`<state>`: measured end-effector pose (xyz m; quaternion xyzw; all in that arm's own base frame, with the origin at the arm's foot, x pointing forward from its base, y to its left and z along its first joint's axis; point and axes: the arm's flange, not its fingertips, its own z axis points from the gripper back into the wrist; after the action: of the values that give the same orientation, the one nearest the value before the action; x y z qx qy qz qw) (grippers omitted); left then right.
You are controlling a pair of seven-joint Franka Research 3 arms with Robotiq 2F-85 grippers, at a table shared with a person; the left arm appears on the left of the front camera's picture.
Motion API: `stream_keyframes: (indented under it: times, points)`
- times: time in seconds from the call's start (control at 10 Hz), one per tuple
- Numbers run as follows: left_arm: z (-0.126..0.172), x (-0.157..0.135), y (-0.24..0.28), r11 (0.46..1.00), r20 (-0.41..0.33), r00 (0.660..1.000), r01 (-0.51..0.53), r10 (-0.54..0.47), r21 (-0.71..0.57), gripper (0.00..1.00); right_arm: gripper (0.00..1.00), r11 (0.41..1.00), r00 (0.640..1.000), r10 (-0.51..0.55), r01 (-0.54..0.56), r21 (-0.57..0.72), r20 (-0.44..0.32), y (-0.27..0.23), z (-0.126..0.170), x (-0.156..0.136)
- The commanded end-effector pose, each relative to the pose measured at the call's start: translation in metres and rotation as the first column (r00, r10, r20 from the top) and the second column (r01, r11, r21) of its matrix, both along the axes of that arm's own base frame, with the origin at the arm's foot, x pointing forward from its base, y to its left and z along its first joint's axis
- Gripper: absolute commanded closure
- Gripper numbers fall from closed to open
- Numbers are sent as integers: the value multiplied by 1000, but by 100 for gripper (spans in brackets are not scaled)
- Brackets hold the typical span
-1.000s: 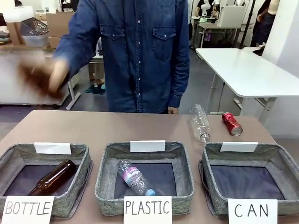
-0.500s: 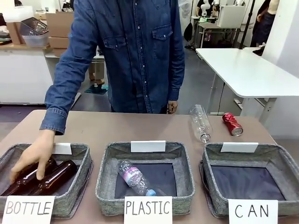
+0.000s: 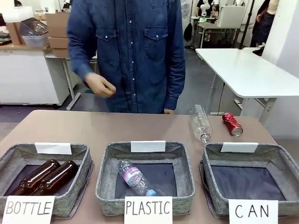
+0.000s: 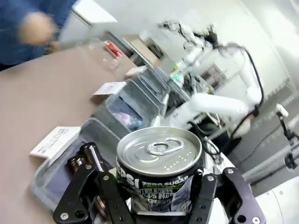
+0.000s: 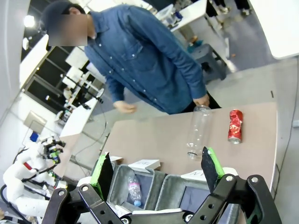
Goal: Sort the can waste into the basket.
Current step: Pick up the can waste from the table and place it in the right Fabric basket.
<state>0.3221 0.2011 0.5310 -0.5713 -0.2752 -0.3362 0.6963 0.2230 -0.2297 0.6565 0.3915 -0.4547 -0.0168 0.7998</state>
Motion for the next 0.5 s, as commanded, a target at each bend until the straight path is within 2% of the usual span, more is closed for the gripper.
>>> stream_keyframes:
  times: [0.0, 0.1, 0.2, 0.3, 0.4]
  points:
    - [17, 13, -86, 974, 130, 965, 221, -227, 55, 93, 0, 1000, 1000, -10, 9, -1, -19, -1, 2, 0]
    - [28, 20, -147, 921, 150, 913, 356, -378, 158, 93, 0, 1000, 1000, -10, 9, -1, -19, -1, 2, 0]
    - [36, 25, -221, 818, 152, 814, 516, -561, 254, 93, 0, 1000, 1000, -10, 9, -1, -19, -1, 2, 0]
    - [37, 26, -285, 707, 114, 713, 637, -692, 307, 93, 0, 1000, 1000, -10, 9, -1, -19, -1, 2, 0]
    - [38, 22, -340, 638, 105, 648, 688, -755, 344, 93, 0, 1000, 1000, -10, 9, -1, -19, -1, 2, 0]
